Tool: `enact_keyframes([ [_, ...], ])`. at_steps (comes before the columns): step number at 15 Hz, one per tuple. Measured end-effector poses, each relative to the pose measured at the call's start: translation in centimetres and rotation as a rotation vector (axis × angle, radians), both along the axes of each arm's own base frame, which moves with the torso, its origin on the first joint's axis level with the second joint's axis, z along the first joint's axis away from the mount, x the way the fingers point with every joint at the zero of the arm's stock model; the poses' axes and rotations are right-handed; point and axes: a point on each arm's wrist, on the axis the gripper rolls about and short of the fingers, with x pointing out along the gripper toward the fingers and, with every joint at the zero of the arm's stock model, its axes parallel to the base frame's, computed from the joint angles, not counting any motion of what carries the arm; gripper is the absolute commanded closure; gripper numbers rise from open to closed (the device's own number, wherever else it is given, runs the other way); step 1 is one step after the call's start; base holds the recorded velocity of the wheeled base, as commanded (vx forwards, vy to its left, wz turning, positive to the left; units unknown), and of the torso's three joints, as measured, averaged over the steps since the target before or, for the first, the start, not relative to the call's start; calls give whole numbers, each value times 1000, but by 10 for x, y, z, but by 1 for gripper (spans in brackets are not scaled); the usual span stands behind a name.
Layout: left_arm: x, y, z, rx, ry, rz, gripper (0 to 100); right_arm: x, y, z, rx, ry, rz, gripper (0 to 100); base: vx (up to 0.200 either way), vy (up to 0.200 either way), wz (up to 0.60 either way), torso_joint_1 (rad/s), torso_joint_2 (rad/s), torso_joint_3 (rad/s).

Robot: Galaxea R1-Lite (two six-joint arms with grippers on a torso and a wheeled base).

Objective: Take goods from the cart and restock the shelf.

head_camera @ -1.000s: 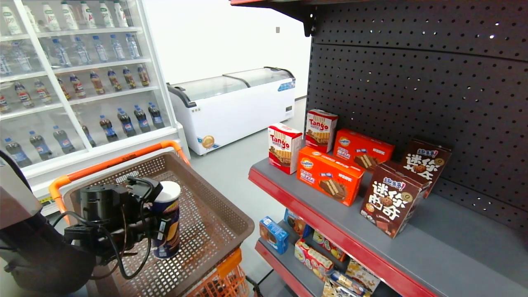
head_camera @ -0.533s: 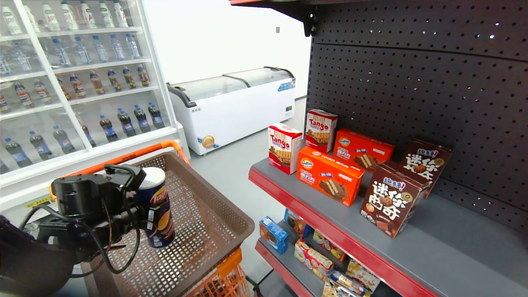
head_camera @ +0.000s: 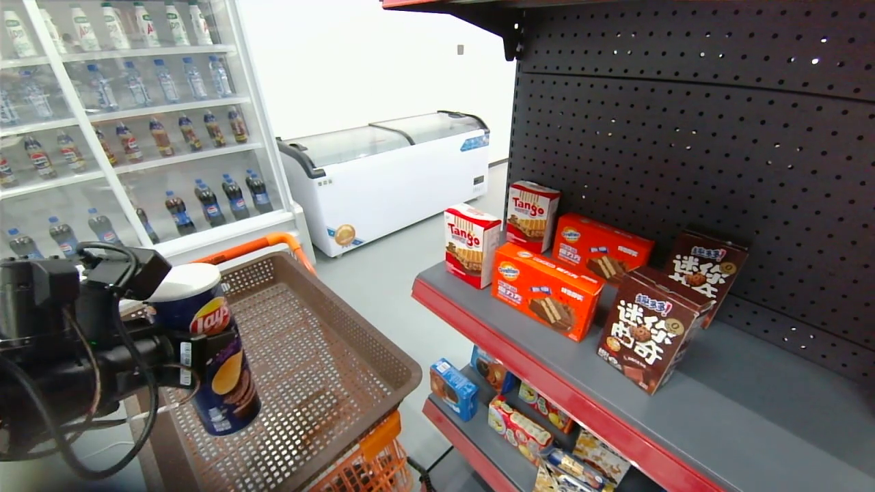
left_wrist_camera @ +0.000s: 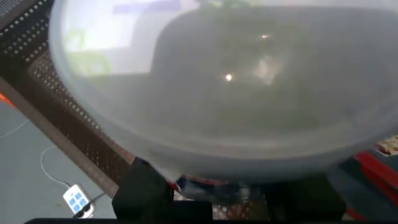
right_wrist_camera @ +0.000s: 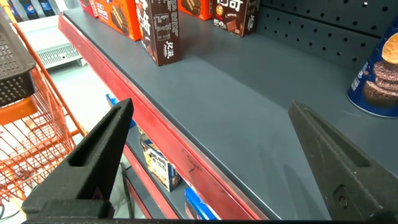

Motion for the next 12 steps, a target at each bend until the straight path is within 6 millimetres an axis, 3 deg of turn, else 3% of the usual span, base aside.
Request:
enact_keyframes([
  [5,-58,0,27,-17,-25,-2,100,0,0,0,0,0,0,0,0,0,0,0,0,0],
  [12,-127,0,36,-44,-207,12,100,0,0,0,0,0,0,0,0,0,0,0,0,0],
])
